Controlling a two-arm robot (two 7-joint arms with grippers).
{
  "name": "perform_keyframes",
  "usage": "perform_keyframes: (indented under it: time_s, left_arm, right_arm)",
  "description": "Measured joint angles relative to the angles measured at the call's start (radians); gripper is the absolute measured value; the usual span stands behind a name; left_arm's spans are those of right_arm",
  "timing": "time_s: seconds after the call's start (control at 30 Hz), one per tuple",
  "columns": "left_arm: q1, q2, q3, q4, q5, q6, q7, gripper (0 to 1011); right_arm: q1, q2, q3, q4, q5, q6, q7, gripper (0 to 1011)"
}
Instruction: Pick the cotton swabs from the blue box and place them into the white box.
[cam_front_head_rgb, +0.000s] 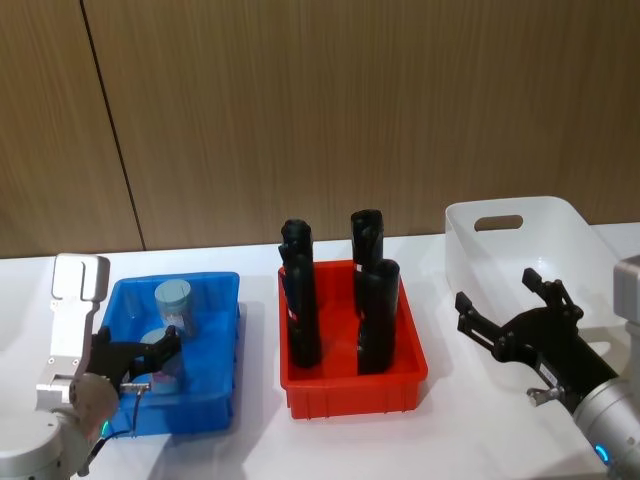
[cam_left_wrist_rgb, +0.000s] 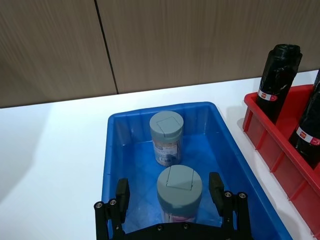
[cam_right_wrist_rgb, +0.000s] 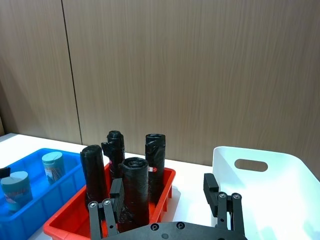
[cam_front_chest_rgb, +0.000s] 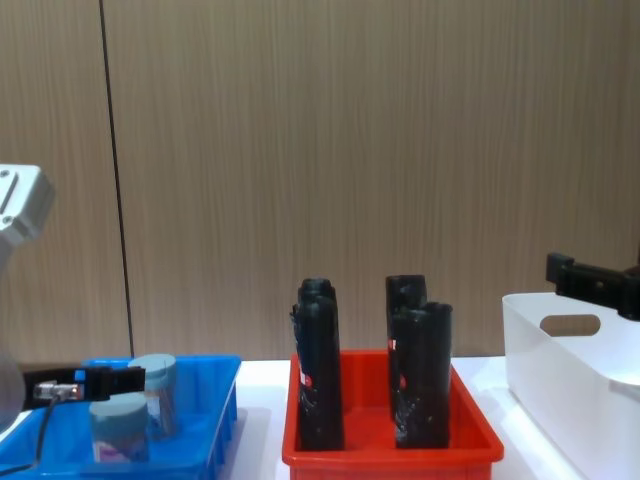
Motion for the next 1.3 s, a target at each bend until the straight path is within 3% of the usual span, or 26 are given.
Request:
perform_keyframes:
  time_s: [0.8,1.3]
  left_arm:
    - [-0.087,-0.038,0.002,0.177,0.059,-0.019,-0.158,1003]
    - [-0.112,-0.051,0.005,0.234,0.072,-0.038,-0.208,1003]
  right_arm:
    - [0.000,0.000,0.000,0.000,0.000,0.000,0.000,1001]
    - [0.000,0.000,0.000,0.000,0.000,0.000,0.000,1002]
